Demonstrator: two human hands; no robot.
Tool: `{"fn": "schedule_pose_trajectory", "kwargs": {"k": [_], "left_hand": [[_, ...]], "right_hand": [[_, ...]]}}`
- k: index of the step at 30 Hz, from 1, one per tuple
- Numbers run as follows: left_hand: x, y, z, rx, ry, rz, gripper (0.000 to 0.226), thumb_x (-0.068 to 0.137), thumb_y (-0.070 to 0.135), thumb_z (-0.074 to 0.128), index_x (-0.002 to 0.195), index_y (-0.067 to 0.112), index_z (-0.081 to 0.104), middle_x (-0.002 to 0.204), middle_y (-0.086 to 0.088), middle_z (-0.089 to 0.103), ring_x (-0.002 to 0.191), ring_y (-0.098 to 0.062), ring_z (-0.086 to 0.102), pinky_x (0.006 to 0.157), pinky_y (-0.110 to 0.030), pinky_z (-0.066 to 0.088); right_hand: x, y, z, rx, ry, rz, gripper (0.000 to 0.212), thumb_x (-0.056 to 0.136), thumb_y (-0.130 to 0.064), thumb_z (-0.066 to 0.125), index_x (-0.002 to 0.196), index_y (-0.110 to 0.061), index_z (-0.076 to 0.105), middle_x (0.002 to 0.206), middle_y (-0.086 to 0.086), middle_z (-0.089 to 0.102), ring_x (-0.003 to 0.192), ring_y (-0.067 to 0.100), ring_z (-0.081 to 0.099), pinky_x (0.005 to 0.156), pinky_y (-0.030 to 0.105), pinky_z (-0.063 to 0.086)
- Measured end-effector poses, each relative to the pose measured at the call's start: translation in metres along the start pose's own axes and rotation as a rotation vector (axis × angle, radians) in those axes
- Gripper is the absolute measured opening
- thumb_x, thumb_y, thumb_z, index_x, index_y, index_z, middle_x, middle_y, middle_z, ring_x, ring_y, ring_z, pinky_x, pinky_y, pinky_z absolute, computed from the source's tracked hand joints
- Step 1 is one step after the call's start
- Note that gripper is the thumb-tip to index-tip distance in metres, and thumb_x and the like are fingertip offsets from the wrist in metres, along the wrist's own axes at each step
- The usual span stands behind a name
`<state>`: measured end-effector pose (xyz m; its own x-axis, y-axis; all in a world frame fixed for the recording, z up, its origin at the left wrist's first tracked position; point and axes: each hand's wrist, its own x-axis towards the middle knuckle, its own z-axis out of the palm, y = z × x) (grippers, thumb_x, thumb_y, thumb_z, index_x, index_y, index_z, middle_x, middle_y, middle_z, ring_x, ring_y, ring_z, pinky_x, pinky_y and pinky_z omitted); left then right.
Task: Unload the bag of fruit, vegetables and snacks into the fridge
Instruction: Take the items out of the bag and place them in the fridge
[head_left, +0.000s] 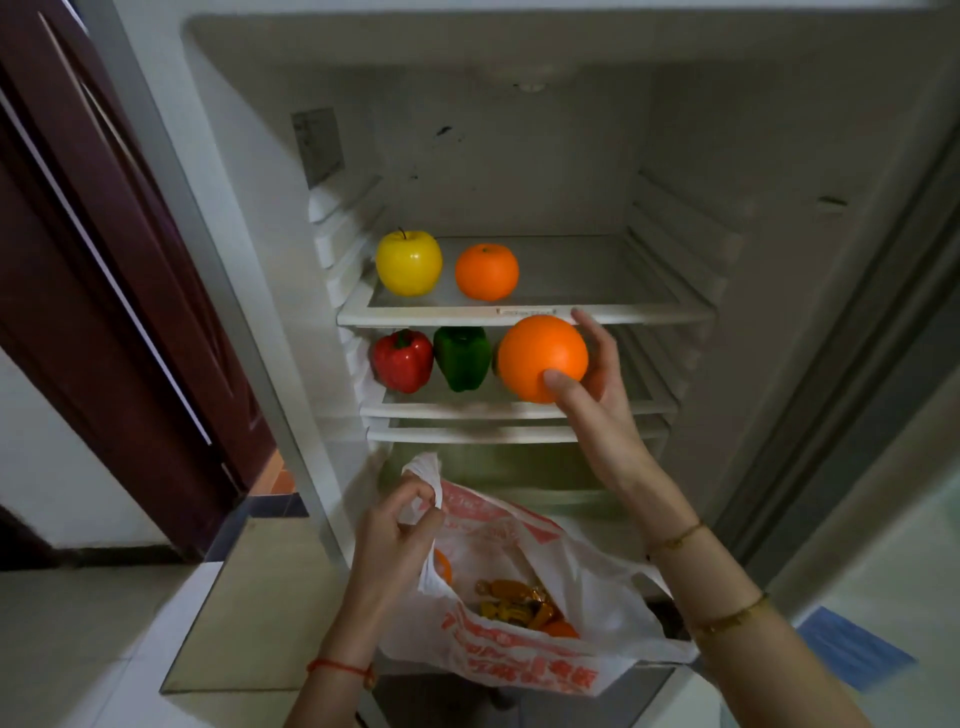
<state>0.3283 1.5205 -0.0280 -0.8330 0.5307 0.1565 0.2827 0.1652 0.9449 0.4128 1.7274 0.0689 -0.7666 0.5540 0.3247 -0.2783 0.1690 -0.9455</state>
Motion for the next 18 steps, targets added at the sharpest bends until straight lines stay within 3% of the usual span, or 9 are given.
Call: {"fn": "schedule_pose_trajectory", "kwargs": {"k": [2,4,7,10,14,18], "left_hand": [[0.001,0.000,0.001,0.004,0.005,-0.005,0.012,0.088,0.013,0.063,0.078,0.016,0.059,0.073,-0.023,0.057,0.054,-0.032,0.052,0.053,-0.036,0.044],[0.002,0.002,0.000,0.000,0.011,-0.007,0.008,0.082,0.026,0.061,0.078,0.019,0.060,0.075,-0.022,0.059,0.056,-0.042,0.055,0.053,-0.040,0.047],[0.002,0.001,-0.002,0.015,0.010,-0.022,0.007,0.081,0.027,0.060,0.077,0.021,0.060,0.075,-0.020,0.062,0.060,-0.044,0.059,0.055,-0.040,0.049],[0.003,-0.001,-0.003,0.031,0.013,-0.025,0.018,0.089,0.015,0.062,0.074,0.023,0.059,0.068,-0.007,0.063,0.056,-0.033,0.061,0.053,-0.045,0.049],[0.004,-0.001,-0.006,0.036,0.033,-0.036,0.023,0.091,0.006,0.062,0.074,0.021,0.060,0.072,-0.008,0.066,0.062,-0.040,0.063,0.057,-0.052,0.054],[0.006,-0.003,-0.008,0.046,0.042,-0.028,0.019,0.090,0.003,0.062,0.077,0.016,0.061,0.073,-0.013,0.063,0.064,-0.042,0.062,0.058,-0.056,0.053]], "right_hand": [[0.014,-0.012,0.000,-0.036,0.051,-0.060,0.079,0.067,-0.051,0.069,0.139,-0.039,0.038,0.136,-0.011,0.042,0.113,0.008,0.055,0.078,0.016,0.054],[0.030,-0.021,0.000,-0.078,0.122,-0.100,0.072,0.071,-0.045,0.074,0.135,-0.033,0.043,0.130,-0.007,0.047,0.107,0.006,0.056,0.074,0.009,0.051],[0.057,-0.028,-0.004,-0.183,0.245,-0.162,0.064,0.081,-0.028,0.078,0.134,-0.023,0.042,0.125,-0.009,0.048,0.104,0.006,0.056,0.076,0.016,0.052],[0.084,-0.032,-0.008,-0.339,0.314,-0.188,0.071,0.077,-0.026,0.080,0.133,-0.017,0.037,0.125,-0.003,0.047,0.102,0.008,0.055,0.080,0.018,0.046],[0.112,-0.023,-0.011,-0.543,0.303,-0.177,0.083,0.073,-0.026,0.082,0.138,-0.011,0.033,0.135,0.008,0.044,0.116,0.019,0.048,0.090,0.032,0.043],[0.124,-0.014,-0.012,-0.679,0.265,-0.149,0.080,0.073,-0.025,0.082,0.139,-0.010,0.038,0.139,0.011,0.043,0.123,0.026,0.047,0.091,0.034,0.042]]}}
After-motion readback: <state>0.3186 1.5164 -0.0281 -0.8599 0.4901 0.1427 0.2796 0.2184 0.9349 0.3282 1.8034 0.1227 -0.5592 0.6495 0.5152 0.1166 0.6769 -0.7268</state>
